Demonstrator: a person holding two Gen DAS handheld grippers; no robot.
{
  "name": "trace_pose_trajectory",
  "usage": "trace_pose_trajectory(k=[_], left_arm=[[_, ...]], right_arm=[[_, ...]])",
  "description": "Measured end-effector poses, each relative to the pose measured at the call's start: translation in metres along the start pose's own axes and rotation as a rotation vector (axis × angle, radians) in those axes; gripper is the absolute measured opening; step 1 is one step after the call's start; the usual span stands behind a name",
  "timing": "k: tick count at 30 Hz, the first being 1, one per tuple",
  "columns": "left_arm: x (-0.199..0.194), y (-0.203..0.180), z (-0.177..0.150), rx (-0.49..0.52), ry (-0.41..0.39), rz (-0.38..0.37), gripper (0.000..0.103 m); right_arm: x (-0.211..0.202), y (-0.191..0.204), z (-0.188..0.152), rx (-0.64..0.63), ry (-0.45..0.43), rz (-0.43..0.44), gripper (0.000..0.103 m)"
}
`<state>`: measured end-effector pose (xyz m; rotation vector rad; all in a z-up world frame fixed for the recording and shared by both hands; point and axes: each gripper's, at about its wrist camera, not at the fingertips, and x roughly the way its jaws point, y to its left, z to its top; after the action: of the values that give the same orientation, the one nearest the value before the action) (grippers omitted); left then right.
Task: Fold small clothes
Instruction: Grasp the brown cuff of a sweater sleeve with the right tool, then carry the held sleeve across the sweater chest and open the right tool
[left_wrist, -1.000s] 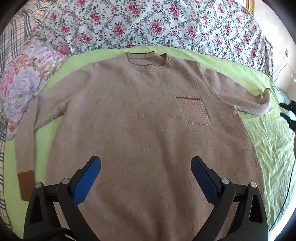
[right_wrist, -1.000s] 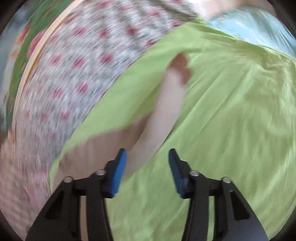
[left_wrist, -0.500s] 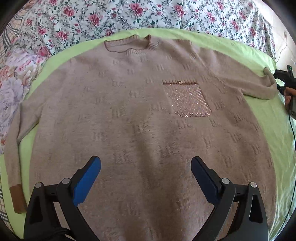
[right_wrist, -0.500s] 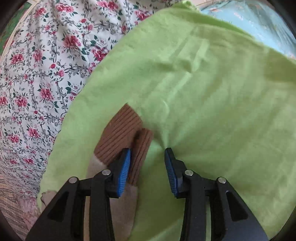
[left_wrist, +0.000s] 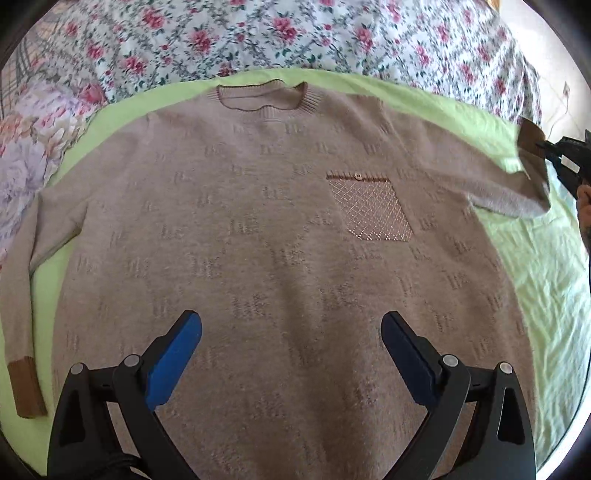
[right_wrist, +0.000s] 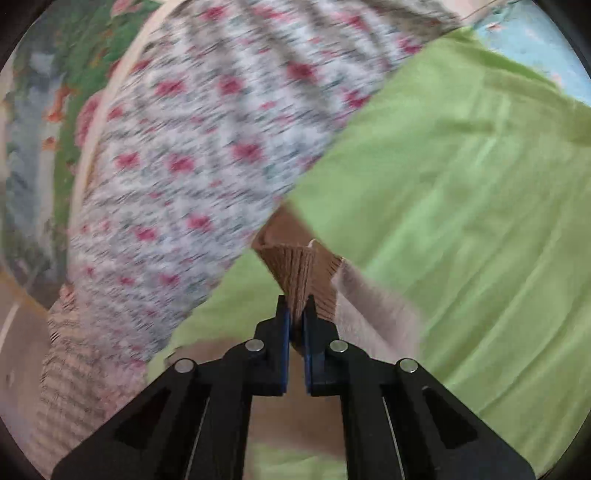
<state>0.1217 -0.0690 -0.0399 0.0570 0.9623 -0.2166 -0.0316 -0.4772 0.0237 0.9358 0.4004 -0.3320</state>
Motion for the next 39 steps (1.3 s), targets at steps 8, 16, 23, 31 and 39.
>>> trace_pose_trajectory(k=[8, 16, 23, 31, 39], left_arm=[[-0.025, 0.050, -0.005, -0.103, -0.049, -0.046, 0.098], [-0.035, 0.118, -0.007, -0.222, -0.077, -0.140, 0.098], [0.000, 0.153, 0.006, -0.321, -0.025, -0.246, 0.097], [0.075, 0.162, 0.057, -0.458, 0.022, -0.421, 0.097], [0.108, 0.144, 0.094, -0.365, -0.025, -0.448, 0.005]], right_arm=[[0.128, 0.156, -0.132, -0.067, 0.285, 0.275, 0.007], [0.254, 0.234, -0.269, -0.163, 0.524, 0.285, 0.007], [0.258, 0.232, -0.285, -0.252, 0.558, 0.200, 0.032], [0.155, 0.187, -0.238, -0.164, 0.361, 0.234, 0.051], [0.069, 0.145, -0.211, -0.120, 0.199, 0.175, 0.051]])
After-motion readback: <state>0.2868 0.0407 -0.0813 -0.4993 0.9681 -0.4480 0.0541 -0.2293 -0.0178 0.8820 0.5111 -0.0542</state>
